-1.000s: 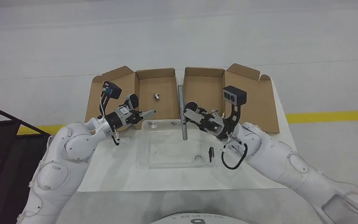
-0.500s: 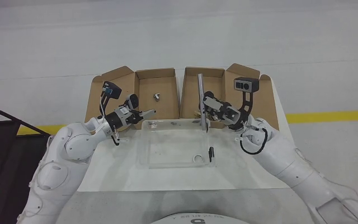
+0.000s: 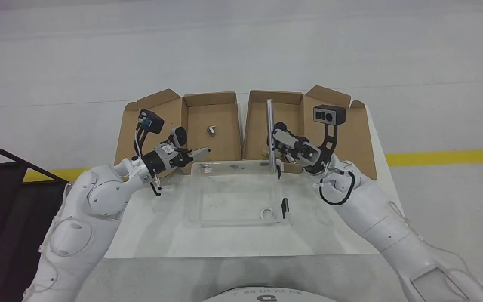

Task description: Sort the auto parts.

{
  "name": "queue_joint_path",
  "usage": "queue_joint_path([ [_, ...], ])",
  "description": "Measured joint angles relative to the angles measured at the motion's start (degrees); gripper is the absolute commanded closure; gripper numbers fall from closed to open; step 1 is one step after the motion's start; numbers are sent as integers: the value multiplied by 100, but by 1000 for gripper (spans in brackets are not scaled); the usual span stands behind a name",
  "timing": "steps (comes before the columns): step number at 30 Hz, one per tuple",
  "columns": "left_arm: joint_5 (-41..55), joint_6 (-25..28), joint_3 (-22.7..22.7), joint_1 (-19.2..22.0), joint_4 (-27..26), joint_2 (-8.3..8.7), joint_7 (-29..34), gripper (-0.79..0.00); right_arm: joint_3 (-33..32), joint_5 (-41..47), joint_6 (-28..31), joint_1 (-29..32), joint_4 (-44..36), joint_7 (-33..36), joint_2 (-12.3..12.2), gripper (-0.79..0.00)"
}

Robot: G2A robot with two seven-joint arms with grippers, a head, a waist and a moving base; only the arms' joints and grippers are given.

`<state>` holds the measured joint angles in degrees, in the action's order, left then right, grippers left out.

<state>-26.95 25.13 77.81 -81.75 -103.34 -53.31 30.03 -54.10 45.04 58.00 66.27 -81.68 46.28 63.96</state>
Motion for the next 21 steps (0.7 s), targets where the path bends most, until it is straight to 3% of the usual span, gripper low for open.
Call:
queue_joint_path([
  [21,0,0,0,0,0,0,0,-785,-98,-933,0,-269,1029,-230,595,0],
])
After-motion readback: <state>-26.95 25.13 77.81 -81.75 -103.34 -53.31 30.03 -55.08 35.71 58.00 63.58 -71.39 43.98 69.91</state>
